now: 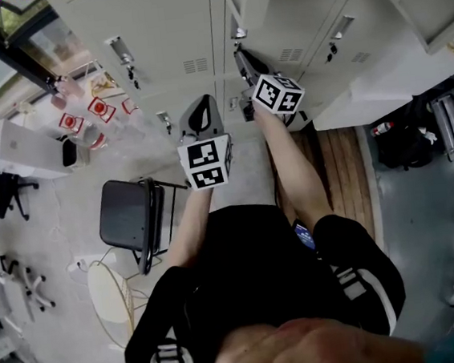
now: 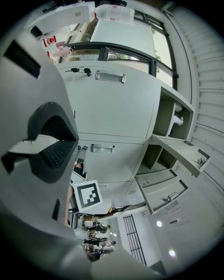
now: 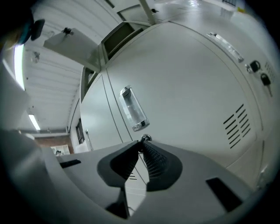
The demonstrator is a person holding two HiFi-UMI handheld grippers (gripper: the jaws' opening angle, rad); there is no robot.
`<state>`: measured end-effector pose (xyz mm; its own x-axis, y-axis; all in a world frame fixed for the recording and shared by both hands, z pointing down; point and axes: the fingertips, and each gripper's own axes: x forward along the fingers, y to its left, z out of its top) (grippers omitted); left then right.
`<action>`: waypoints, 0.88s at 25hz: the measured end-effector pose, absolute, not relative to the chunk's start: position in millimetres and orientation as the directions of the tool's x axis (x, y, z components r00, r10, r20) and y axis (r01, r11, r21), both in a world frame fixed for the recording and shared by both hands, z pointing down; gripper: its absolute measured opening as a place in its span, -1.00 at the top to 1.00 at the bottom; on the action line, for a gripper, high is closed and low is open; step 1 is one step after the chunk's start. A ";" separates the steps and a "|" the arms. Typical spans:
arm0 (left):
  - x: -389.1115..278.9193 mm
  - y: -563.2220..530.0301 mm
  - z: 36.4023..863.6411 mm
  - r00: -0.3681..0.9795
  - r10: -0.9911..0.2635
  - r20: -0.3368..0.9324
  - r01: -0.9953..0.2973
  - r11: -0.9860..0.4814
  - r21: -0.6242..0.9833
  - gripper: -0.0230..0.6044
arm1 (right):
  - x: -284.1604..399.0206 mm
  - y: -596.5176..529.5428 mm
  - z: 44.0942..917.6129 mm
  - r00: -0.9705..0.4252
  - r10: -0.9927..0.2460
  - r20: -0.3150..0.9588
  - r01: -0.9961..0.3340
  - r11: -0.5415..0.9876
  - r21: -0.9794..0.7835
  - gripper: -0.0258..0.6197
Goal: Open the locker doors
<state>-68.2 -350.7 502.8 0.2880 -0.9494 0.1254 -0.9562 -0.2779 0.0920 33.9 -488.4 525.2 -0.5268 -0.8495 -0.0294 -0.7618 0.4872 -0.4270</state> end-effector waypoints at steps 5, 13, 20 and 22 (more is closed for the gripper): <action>-70.1 -352.4 504.2 0.286 -0.950 0.127 -0.957 -0.276 0.091 0.90 | 37.5 -490.0 526.1 -0.538 -0.836 -0.107 -0.638 0.487 -0.597 0.77; -69.5 -353.2 507.0 0.288 -0.948 0.134 -0.956 -0.276 0.098 0.90 | 41.7 -490.3 526.2 -0.513 -0.819 -0.257 -0.350 0.473 -0.809 0.78; -73.0 -352.5 511.8 0.280 -0.950 0.139 -0.958 -0.268 0.102 0.90 | 46.9 -493.1 537.8 -0.400 -0.834 -0.379 -0.011 0.418 -0.908 0.79; -73.4 -351.9 512.4 0.278 -0.950 0.140 -0.959 -0.266 0.102 0.90 | 46.8 -493.2 540.0 -0.369 -0.838 -0.402 0.071 0.406 -0.911 0.79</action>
